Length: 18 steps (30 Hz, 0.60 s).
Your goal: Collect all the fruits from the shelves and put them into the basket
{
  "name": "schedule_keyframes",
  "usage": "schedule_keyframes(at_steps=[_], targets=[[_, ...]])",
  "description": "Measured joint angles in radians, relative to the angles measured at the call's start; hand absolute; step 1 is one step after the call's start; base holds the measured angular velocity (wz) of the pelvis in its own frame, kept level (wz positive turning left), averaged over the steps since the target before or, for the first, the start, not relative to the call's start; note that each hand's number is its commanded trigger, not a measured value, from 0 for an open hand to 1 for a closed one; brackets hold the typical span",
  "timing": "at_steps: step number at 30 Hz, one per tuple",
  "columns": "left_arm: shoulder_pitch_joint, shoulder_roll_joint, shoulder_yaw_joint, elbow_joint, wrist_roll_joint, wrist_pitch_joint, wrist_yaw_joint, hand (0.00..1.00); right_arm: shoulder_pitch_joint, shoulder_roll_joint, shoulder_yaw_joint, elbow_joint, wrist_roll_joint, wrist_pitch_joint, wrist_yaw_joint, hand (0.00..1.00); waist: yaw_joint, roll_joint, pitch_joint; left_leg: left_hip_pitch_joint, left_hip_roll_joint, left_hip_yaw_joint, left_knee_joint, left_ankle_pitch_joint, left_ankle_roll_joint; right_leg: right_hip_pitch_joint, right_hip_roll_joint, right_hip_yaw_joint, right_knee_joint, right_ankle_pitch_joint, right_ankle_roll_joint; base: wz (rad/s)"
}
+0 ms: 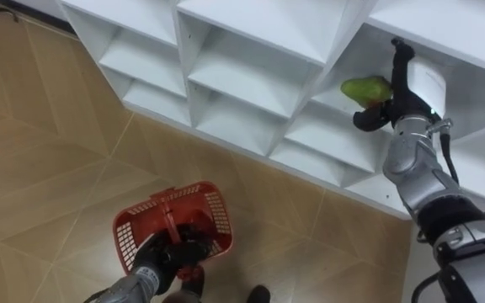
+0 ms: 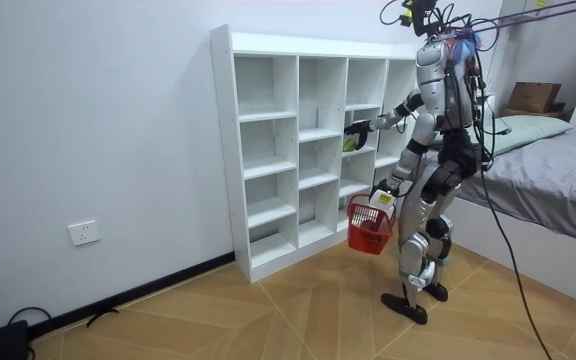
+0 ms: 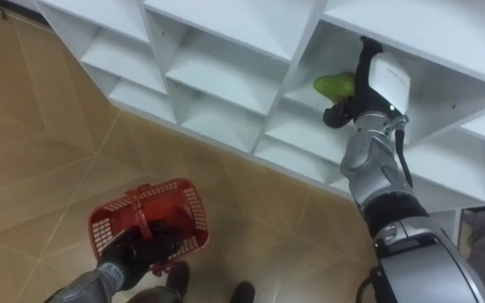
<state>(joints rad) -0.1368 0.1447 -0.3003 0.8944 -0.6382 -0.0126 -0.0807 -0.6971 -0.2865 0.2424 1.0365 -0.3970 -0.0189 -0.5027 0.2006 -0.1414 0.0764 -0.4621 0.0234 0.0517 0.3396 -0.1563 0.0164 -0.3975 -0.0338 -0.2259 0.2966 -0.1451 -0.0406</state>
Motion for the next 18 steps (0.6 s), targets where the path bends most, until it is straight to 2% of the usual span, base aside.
schedule_keyframes(at_steps=[15, 18], targets=[[0.002, -0.009, 0.001, 0.000, 0.000, 0.000, -0.042, 1.00, 0.000, -0.007, 0.000, 0.012, 0.000, 0.000, 0.070, 0.00, 0.028, 0.001, -0.0007, -0.002, -0.001, 0.002, 0.001, 0.005, 0.002, -0.011, -0.008, 0.002, 0.015, 0.000, 0.000, 0.00], [0.004, -0.013, 0.001, 0.000, 0.001, 0.000, -0.045, 1.00, 0.000, -0.007, 0.000, 0.012, -0.001, 0.015, 0.079, 0.00, 0.029, 0.002, -0.0007, -0.004, -0.001, 0.001, 0.003, 0.007, 0.004, -0.011, -0.011, 0.000, 0.019, 0.000, 0.000, 0.02]])
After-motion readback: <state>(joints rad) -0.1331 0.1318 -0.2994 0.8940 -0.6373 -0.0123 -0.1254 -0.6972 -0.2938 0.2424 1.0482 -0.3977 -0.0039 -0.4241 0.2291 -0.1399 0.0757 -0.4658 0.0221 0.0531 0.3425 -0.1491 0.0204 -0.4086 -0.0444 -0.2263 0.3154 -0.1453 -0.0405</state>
